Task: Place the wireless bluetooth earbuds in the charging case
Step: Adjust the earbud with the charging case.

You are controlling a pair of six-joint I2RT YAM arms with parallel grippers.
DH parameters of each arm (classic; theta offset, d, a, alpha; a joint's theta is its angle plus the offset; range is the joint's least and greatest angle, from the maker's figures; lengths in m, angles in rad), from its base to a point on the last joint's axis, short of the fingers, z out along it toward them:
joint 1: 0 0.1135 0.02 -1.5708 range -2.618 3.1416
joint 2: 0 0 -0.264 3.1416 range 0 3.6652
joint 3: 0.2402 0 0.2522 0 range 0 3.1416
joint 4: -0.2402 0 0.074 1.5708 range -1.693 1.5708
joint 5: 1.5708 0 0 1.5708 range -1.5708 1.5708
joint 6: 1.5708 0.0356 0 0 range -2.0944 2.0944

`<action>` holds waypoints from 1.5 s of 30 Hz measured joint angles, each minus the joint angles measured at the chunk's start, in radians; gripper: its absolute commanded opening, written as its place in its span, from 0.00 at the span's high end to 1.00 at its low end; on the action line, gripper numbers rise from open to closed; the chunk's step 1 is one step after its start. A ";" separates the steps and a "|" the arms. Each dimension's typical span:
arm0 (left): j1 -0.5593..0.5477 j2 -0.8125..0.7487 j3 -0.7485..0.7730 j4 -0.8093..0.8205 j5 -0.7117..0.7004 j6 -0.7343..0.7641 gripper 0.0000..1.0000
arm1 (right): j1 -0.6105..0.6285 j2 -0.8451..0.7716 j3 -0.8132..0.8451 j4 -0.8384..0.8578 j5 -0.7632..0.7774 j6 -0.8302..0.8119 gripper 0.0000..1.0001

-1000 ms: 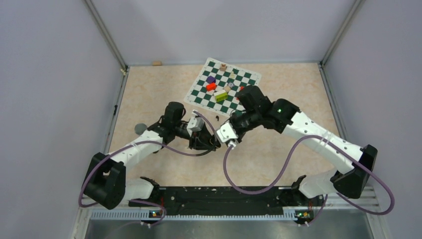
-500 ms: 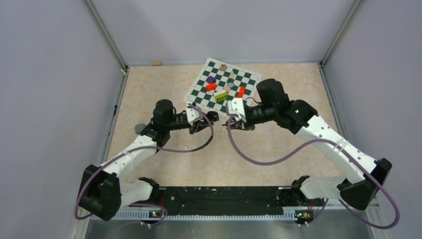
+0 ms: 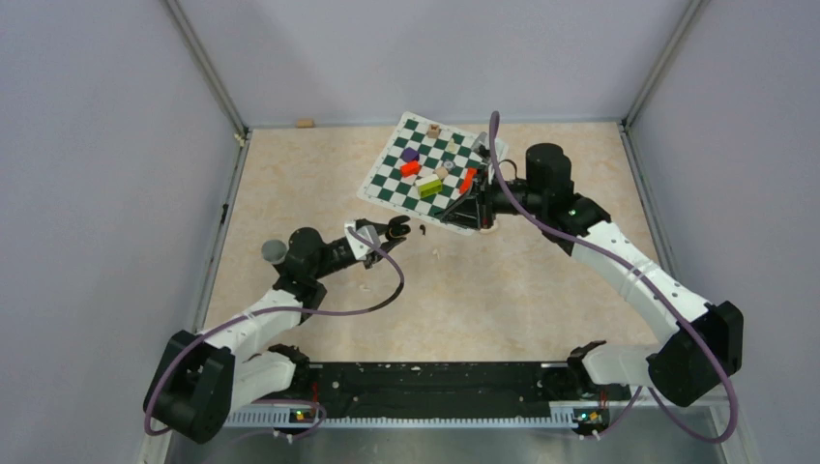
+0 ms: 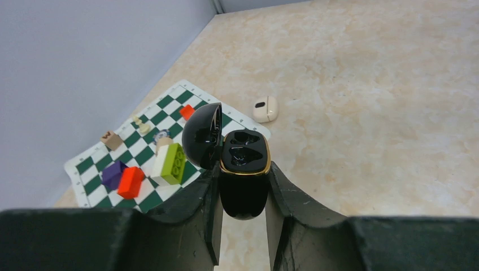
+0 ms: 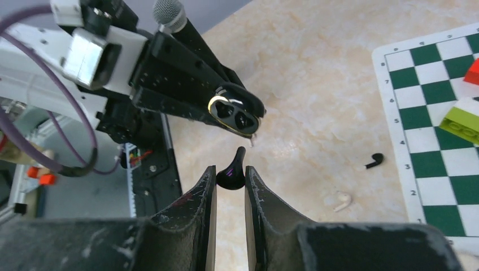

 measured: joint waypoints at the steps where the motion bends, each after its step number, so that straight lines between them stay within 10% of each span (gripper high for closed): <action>1: 0.002 0.008 -0.042 0.077 0.008 -0.027 0.98 | 0.000 0.002 0.001 0.009 -0.002 0.016 0.96; 12: -0.003 0.129 -0.112 0.472 0.000 -0.240 1.00 | 0.054 0.057 0.042 0.021 -0.005 0.117 0.95; 45: -0.018 0.161 -0.118 0.505 -0.046 -0.227 1.00 | 0.205 0.196 0.171 -0.100 0.263 -0.054 0.93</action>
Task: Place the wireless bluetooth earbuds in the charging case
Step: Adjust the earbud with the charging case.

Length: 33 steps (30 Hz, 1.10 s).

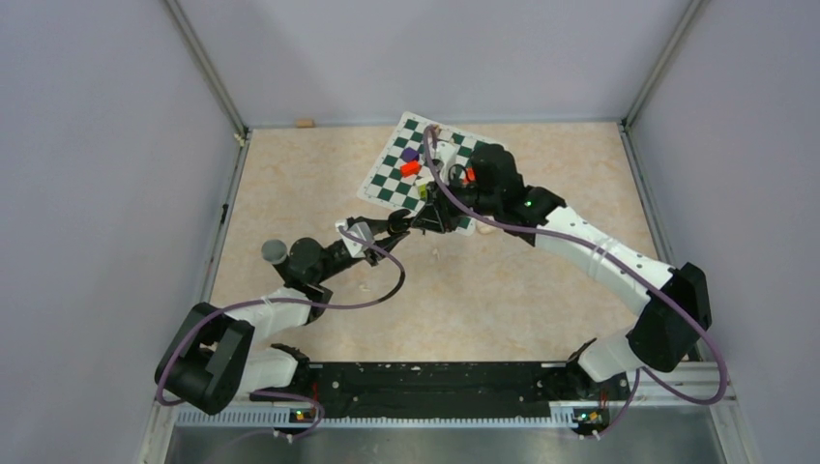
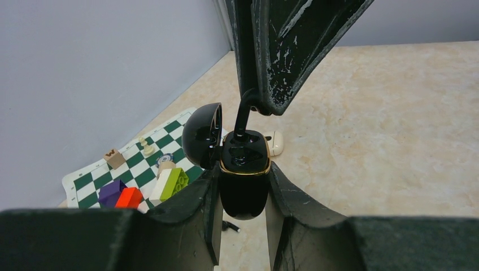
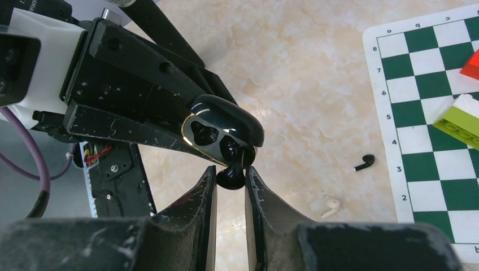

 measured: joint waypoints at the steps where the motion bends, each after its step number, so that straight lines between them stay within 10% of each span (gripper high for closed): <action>1: 0.000 0.000 0.000 0.000 0.000 -0.002 1.00 | 0.003 0.000 0.000 -0.002 0.008 -0.005 0.93; 27: 0.003 0.000 -0.002 -0.004 -0.001 0.002 1.00 | 0.058 0.034 0.052 -0.061 0.113 -0.082 0.92; 33: 0.003 0.000 -0.003 -0.003 -0.001 0.002 1.00 | 0.060 0.034 0.052 -0.061 0.118 -0.082 0.74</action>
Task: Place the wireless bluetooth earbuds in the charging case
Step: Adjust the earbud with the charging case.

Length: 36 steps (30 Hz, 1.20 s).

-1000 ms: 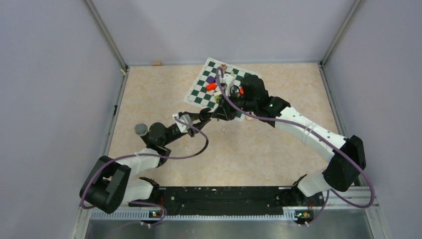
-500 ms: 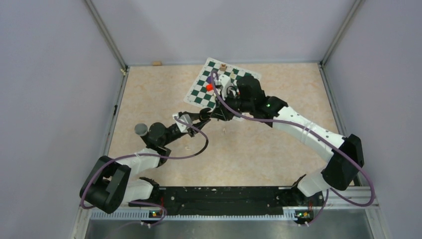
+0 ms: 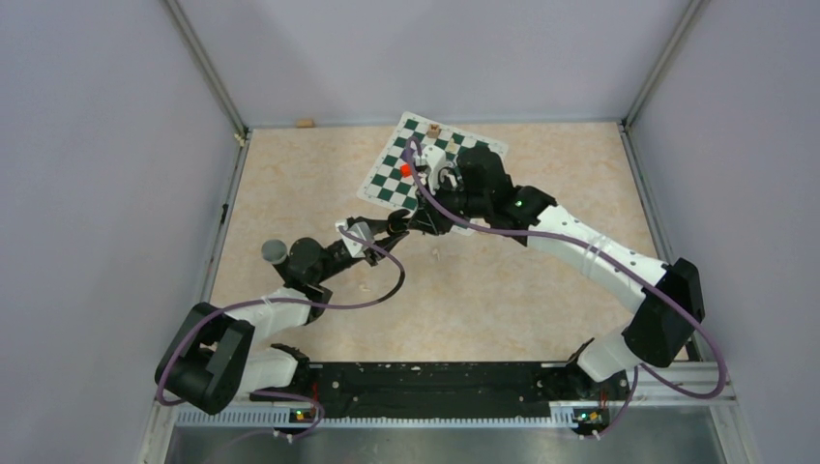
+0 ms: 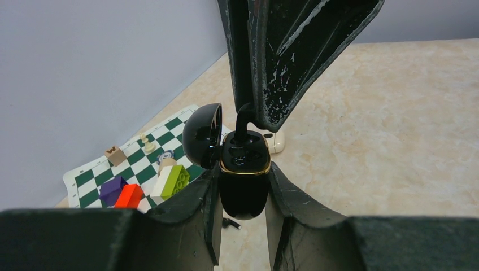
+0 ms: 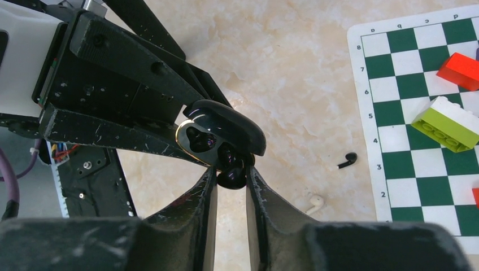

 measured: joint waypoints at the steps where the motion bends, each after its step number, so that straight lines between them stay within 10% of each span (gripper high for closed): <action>1: 0.000 0.000 0.000 0.000 0.000 0.000 1.00 | 0.000 0.000 0.000 0.000 0.000 0.000 0.69; 9: -0.002 0.000 0.000 0.010 0.011 -0.004 0.99 | 0.009 0.007 0.039 -0.018 -0.042 0.002 0.32; 20: 0.001 -0.001 0.000 0.028 0.064 -0.073 0.98 | -0.011 -0.058 0.043 -0.035 -0.097 -0.020 0.30; 29: 0.026 -0.032 0.004 0.063 0.198 -0.210 0.98 | -0.054 -0.255 -0.077 -0.047 -0.143 -0.205 0.52; 36: 0.027 -0.051 0.030 0.054 0.322 -0.294 0.99 | -0.054 -0.329 -0.255 0.048 -0.072 -0.341 0.36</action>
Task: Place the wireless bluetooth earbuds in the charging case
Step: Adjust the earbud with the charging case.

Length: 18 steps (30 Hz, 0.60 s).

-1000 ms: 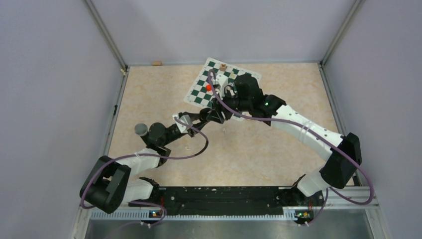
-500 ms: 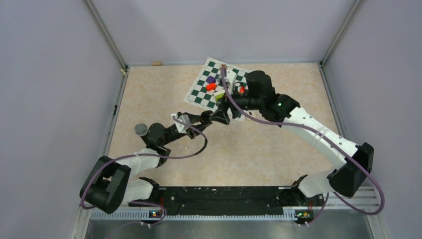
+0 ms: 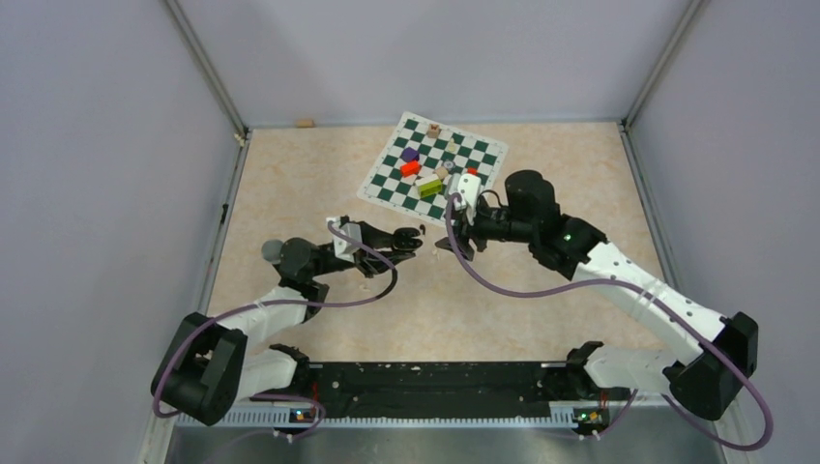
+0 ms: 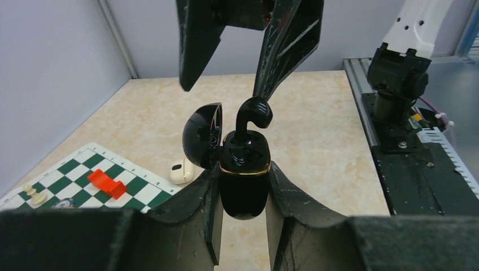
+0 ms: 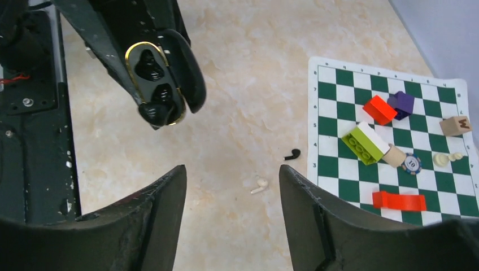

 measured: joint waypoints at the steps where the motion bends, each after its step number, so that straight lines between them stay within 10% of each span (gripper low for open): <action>1: 0.000 -0.003 0.003 -0.005 0.013 -0.005 0.99 | 0.000 0.004 -0.010 0.006 0.010 -0.004 0.33; 18: 0.000 -0.014 0.007 -0.059 0.080 -0.016 0.99 | 0.037 0.047 0.033 0.020 -0.028 -0.021 0.02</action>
